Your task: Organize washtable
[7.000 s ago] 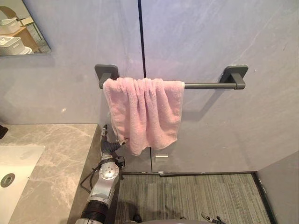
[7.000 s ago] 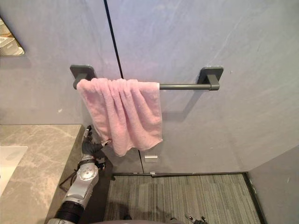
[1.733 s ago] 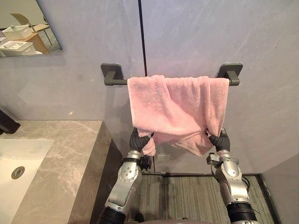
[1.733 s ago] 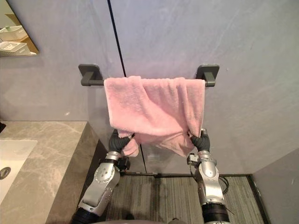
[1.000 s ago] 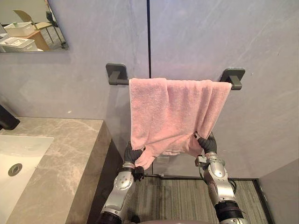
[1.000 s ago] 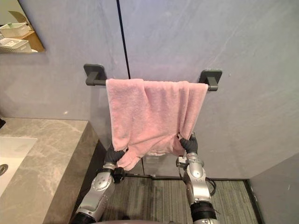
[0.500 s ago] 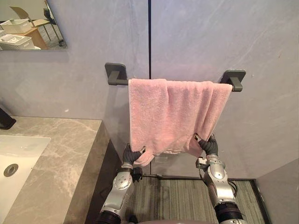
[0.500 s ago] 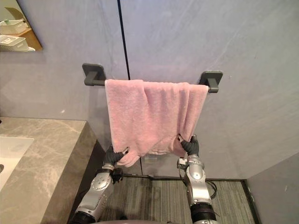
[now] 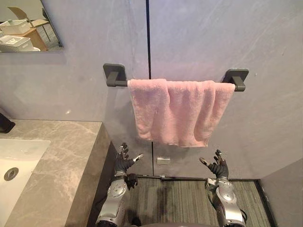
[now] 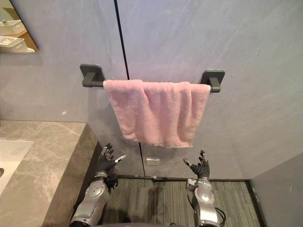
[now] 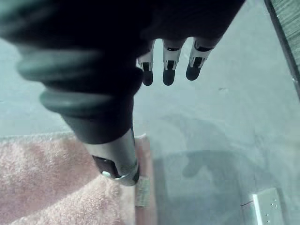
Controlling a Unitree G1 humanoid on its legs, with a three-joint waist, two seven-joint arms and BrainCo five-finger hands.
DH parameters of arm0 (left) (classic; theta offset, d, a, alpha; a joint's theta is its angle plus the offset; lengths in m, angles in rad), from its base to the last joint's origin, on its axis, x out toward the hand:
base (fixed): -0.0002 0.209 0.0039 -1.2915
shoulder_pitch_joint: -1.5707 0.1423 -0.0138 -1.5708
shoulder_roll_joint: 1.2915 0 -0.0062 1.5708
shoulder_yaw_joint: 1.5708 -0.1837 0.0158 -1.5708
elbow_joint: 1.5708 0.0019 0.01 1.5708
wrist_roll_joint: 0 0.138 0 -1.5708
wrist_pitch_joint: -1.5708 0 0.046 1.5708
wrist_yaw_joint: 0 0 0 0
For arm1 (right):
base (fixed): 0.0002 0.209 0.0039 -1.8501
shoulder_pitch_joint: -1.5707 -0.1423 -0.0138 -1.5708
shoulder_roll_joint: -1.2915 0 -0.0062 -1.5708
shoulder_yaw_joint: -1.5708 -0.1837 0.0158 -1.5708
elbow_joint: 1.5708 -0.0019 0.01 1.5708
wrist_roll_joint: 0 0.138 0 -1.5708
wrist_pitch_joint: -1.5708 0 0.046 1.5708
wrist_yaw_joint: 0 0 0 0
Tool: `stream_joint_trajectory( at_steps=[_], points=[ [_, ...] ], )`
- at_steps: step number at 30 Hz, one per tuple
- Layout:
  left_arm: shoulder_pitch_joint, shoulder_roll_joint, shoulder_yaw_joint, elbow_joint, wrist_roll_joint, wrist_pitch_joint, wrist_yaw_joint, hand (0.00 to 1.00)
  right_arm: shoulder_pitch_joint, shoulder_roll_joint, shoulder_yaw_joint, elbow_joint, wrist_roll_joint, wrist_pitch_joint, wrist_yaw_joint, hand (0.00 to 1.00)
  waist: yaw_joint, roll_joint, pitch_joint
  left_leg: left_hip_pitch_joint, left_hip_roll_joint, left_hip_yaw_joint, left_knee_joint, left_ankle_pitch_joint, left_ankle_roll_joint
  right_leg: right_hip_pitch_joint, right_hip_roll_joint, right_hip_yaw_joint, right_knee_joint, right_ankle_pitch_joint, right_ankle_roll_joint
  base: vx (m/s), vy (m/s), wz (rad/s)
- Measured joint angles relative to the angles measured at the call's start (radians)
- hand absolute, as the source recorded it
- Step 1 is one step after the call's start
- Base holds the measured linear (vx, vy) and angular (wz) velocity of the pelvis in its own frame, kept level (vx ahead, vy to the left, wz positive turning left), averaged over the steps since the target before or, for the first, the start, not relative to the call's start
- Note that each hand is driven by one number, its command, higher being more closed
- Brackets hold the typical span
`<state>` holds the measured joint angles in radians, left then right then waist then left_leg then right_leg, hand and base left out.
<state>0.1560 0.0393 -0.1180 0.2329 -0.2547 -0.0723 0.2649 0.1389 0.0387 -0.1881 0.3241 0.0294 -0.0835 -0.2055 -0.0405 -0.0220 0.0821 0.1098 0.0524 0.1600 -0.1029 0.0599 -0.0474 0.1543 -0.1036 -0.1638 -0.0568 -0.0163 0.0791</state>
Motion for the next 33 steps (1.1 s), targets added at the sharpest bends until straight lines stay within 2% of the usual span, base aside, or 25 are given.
stream_joint_trajectory(
  at_steps=[7, 13, 17, 21, 25, 28, 30, 33],
  points=[
    [0.078, -0.029, 0.092, -0.180, -0.021, -0.001, 0.020, 0.00, 0.077, 0.016, -0.080, -0.218, -0.014, 0.005, -0.043, 0.00, 0.001, 0.007, 0.003, 0.011, -0.002, 0.001, 0.000, -0.002, 0.002, -0.001, -0.005, -0.002, 0.026, -0.009, 0.005, -0.01, 0.000, 0.00],
    [0.130, -0.047, 0.137, -0.454, -0.017, -0.017, 0.046, 0.00, 0.108, 0.024, -0.134, -0.491, -0.070, 0.000, -0.076, 0.00, 0.001, 0.009, 0.003, 0.013, -0.002, 0.000, 0.000, -0.004, -0.001, -0.002, -0.006, -0.003, 0.031, -0.011, 0.006, -0.01, 0.000, 0.00],
    [0.136, -0.059, 0.165, -0.640, -0.011, -0.049, 0.060, 0.00, 0.093, 0.027, -0.159, -0.651, -0.072, -0.029, -0.078, 0.00, 0.000, 0.012, 0.002, 0.014, -0.003, 0.000, 0.000, -0.002, 0.003, -0.002, -0.006, -0.003, 0.032, -0.011, 0.006, 0.00, 0.000, 0.00],
    [0.126, -0.060, 0.175, -0.808, -0.010, -0.100, 0.068, 0.00, 0.037, 0.027, -0.155, -0.787, -0.063, -0.101, -0.066, 0.00, 0.000, 0.015, 0.000, 0.014, -0.004, -0.005, 0.006, -0.001, 0.003, -0.001, -0.006, -0.007, 0.034, -0.011, 0.006, 0.00, -0.002, 0.02],
    [0.089, -0.059, 0.175, -0.900, -0.046, -0.148, 0.037, 0.00, -0.021, 0.011, -0.119, -0.869, 0.021, -0.164, 0.001, 0.00, 0.000, 0.025, -0.007, 0.016, -0.005, -0.010, 0.007, -0.001, 0.004, 0.003, -0.008, -0.014, 0.035, -0.011, 0.006, -0.01, -0.002, 0.03],
    [0.056, -0.056, 0.145, -0.932, -0.111, -0.180, -0.035, 0.00, -0.049, -0.023, -0.035, -0.890, 0.094, -0.192, 0.087, 0.00, 0.000, 0.033, -0.012, 0.030, -0.008, -0.016, 0.007, -0.001, 0.004, 0.021, -0.010, -0.020, 0.034, -0.011, 0.007, -0.02, -0.003, 0.05],
    [0.042, -0.051, 0.081, -0.950, -0.163, -0.197, -0.098, 0.00, -0.070, -0.046, 0.049, -0.890, 0.140, -0.201, 0.150, 0.00, 0.000, 0.038, -0.013, 0.030, -0.008, -0.018, 0.006, -0.001, 0.004, 0.021, -0.010, -0.021, 0.035, -0.011, 0.007, -0.04, -0.001, 0.02],
    [0.034, -0.032, -0.024, -0.946, -0.241, -0.199, -0.185, 0.00, -0.073, -0.059, 0.141, -0.890, 0.215, -0.201, 0.243, 0.00, 0.001, 0.038, -0.013, 0.030, -0.009, -0.019, 0.006, -0.001, 0.003, 0.021, -0.011, -0.022, 0.035, -0.012, 0.007, -0.04, -0.001, 0.01]
  ],
)
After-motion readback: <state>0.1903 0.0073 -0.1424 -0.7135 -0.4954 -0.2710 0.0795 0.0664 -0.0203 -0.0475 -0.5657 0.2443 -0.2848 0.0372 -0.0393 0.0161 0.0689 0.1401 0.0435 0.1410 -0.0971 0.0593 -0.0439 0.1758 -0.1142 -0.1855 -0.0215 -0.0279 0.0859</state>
